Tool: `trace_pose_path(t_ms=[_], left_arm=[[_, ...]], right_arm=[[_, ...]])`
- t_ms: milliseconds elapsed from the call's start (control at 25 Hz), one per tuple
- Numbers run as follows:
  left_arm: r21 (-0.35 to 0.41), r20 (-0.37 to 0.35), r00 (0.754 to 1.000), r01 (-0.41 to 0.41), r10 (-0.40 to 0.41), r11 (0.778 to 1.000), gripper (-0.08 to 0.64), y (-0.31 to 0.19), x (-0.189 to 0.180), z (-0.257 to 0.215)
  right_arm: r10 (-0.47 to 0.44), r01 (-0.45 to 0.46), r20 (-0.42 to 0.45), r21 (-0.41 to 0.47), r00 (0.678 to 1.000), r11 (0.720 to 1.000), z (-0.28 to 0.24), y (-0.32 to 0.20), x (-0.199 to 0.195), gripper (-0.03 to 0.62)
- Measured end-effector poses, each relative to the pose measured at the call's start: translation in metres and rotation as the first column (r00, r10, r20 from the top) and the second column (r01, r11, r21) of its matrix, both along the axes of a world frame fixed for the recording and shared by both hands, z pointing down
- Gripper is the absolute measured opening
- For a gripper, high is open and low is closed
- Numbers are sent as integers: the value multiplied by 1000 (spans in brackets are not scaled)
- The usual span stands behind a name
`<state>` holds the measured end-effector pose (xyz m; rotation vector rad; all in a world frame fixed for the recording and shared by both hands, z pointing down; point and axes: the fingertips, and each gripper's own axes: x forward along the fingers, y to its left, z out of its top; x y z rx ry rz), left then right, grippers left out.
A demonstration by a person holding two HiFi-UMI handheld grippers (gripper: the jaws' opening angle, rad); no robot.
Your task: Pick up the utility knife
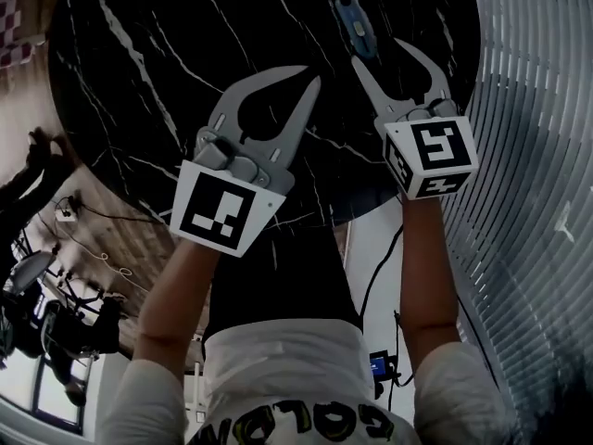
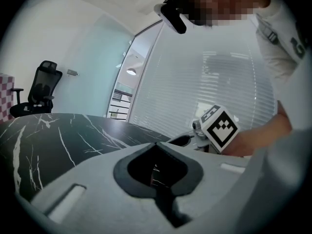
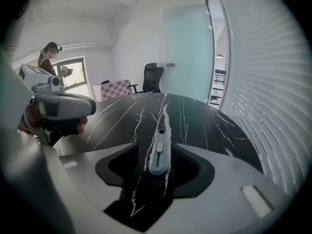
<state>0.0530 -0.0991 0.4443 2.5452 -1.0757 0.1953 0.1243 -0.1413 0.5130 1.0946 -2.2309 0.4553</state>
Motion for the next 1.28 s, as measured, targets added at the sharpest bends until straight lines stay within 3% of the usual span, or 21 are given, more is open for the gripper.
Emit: trace_pose_path(t_ms=[480, 680, 1040, 1280], left_arm=[[-22, 7, 999, 35, -35, 999, 0, 6, -13, 19], [-35, -1, 999, 43, -43, 998, 0, 10, -17, 20], [-18, 17, 1000, 27, -27, 999, 0, 17, -18, 14], [-15, 1, 997, 78, -78, 997, 0, 20, -34, -1]], right_arm=[[-55, 47, -70, -115, 996, 992, 43, -2, -4, 219], [-69, 62, -60, -115, 996, 991, 43, -1, -5, 138], [-44, 42, -30, -93, 999, 995, 31, 3, -6, 133], [-42, 42, 4, -60, 999, 997, 4, 12, -9, 133]])
